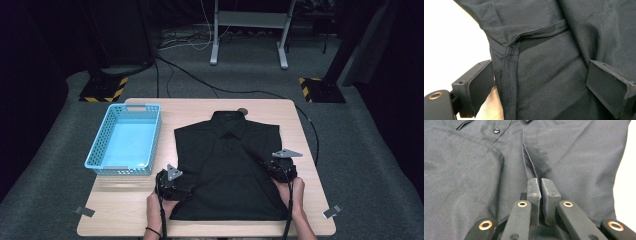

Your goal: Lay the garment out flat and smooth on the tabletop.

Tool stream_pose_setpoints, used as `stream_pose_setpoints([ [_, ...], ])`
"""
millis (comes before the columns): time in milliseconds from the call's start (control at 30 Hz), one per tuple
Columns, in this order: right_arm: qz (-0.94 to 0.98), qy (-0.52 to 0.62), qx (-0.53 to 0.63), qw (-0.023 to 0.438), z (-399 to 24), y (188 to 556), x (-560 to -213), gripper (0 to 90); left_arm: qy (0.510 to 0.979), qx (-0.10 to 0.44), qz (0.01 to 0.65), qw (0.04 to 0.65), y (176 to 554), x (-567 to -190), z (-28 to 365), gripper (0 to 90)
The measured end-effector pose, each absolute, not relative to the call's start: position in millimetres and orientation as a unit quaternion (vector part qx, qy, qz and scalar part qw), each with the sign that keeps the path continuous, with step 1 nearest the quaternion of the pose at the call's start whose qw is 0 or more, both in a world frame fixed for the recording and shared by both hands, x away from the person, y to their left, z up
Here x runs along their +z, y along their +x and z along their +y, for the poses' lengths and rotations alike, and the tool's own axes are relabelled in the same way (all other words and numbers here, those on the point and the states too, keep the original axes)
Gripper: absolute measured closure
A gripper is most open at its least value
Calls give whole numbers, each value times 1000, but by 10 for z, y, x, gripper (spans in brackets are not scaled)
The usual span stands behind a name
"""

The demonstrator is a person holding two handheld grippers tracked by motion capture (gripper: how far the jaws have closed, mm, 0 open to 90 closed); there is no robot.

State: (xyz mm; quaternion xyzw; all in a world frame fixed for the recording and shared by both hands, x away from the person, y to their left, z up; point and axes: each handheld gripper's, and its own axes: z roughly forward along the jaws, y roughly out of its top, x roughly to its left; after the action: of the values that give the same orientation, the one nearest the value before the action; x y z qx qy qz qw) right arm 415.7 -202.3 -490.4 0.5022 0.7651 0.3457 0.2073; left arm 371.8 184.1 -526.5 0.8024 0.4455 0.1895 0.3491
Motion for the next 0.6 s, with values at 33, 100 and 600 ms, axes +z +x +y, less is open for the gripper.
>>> stream_pose_setpoints([
  [33,763,504,348,207,-2036,4155,-4891,853,802,190,445,349,3718,-5265,1841,83],
  [100,761,506,350,207,-2057,4149,-4865,852,802,189,446,349,3718,-5265,1842,85],
  [600,752,512,352,219,-2196,4136,-4724,862,802,189,446,350,3714,-5265,1843,88],
])
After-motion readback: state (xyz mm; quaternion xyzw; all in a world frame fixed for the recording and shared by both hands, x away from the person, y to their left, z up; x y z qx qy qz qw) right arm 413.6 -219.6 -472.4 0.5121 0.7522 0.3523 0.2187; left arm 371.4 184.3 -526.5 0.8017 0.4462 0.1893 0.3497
